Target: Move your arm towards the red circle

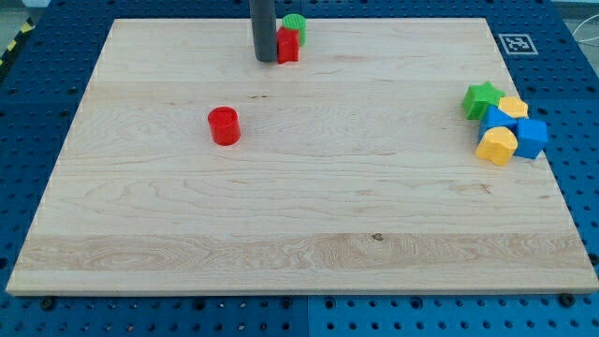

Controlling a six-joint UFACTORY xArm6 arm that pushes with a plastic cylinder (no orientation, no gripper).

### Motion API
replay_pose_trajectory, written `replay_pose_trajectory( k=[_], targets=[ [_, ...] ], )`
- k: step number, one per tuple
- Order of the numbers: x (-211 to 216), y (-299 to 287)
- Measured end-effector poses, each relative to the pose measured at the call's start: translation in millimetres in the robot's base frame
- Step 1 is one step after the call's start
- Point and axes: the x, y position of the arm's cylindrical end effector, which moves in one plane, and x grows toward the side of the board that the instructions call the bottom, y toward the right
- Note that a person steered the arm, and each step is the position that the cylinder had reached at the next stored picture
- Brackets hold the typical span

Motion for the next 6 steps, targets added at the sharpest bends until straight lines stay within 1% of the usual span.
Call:
replay_pose_trajectory(
  k=[1,2,3,4,5,6],
  targets=[
    [0,-14],
    [15,-84],
    [74,-126],
    [125,-127],
    [160,-76],
    [169,-28]
  ],
)
